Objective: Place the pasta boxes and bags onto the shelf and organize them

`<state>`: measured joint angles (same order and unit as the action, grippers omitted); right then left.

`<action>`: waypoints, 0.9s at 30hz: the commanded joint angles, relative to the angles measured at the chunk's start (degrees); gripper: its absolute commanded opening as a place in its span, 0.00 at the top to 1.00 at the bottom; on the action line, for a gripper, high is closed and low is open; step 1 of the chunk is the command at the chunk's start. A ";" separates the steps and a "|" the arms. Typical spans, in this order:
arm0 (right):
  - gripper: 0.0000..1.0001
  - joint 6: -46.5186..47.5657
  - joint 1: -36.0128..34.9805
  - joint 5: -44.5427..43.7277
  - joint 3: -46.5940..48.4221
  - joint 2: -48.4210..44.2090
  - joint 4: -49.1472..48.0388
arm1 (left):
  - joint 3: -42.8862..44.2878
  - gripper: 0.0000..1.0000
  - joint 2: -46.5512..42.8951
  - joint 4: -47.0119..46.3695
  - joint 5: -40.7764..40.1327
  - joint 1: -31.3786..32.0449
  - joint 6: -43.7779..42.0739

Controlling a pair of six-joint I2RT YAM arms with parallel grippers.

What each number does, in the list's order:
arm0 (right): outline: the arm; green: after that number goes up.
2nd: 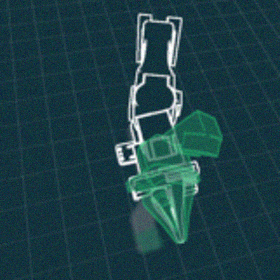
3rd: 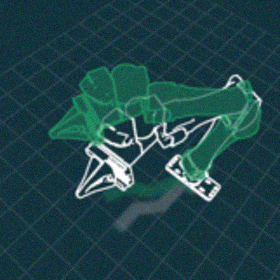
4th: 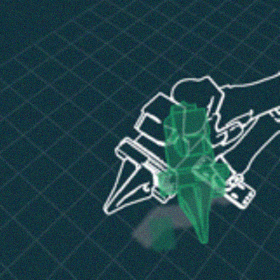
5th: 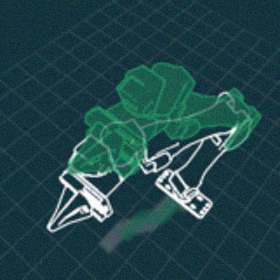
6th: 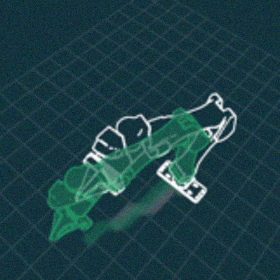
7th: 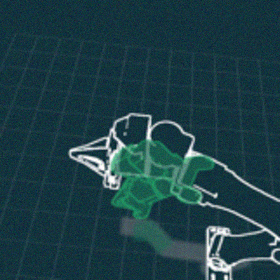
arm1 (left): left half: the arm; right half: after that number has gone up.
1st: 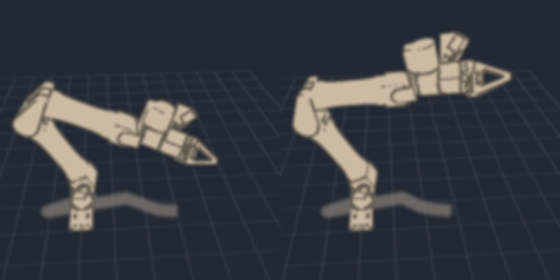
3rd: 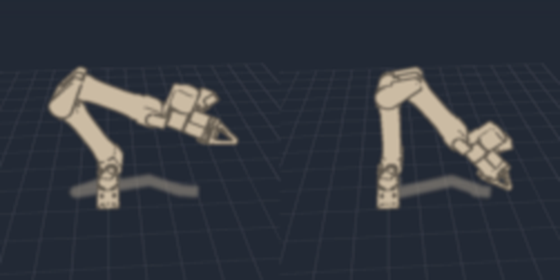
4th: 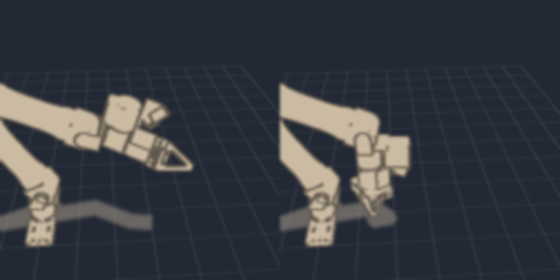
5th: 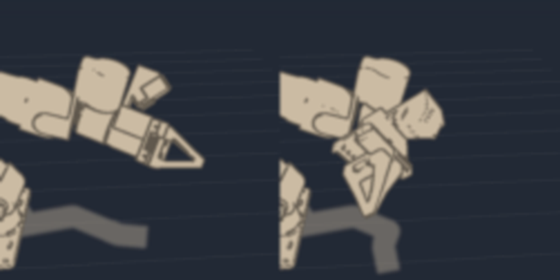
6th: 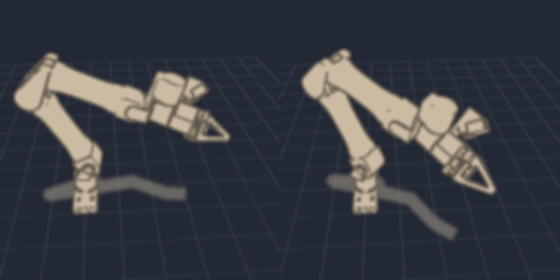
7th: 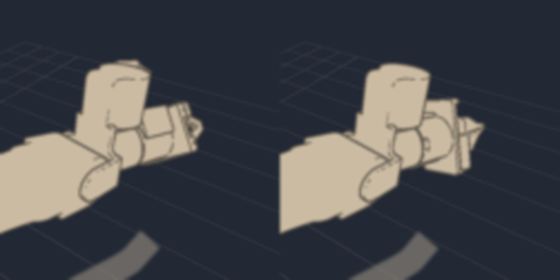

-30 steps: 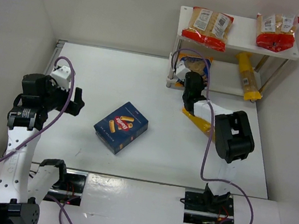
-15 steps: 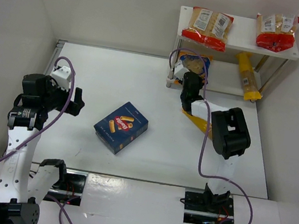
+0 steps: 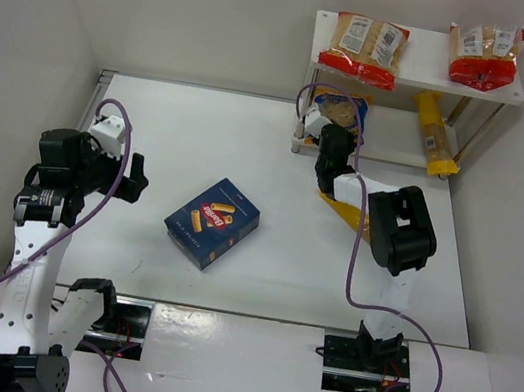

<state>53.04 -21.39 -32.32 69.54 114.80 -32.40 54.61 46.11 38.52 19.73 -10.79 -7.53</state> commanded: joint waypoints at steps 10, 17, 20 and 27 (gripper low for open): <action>1.00 -0.30 -0.06 -0.03 4.99 2.09 -5.04 | -0.12 0.00 0.04 -1.87 0.05 -0.38 -0.38; 0.98 -2.58 -0.06 -0.56 3.15 -0.62 -5.04 | -0.12 0.00 -0.49 -1.87 0.05 -0.38 -0.38; 0.71 -4.69 -0.06 -0.56 1.75 -3.17 -3.20 | -0.12 0.00 -0.49 -1.87 0.05 -0.38 -0.38; 0.37 -6.98 -1.28 0.59 -1.85 -10.47 1.90 | -0.12 0.00 -1.01 -1.87 0.58 -0.38 -0.38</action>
<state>48.58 -21.47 -32.14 69.08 109.89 -30.41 54.61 46.06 38.52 19.75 -10.79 -7.51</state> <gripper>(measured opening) 0.617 0.999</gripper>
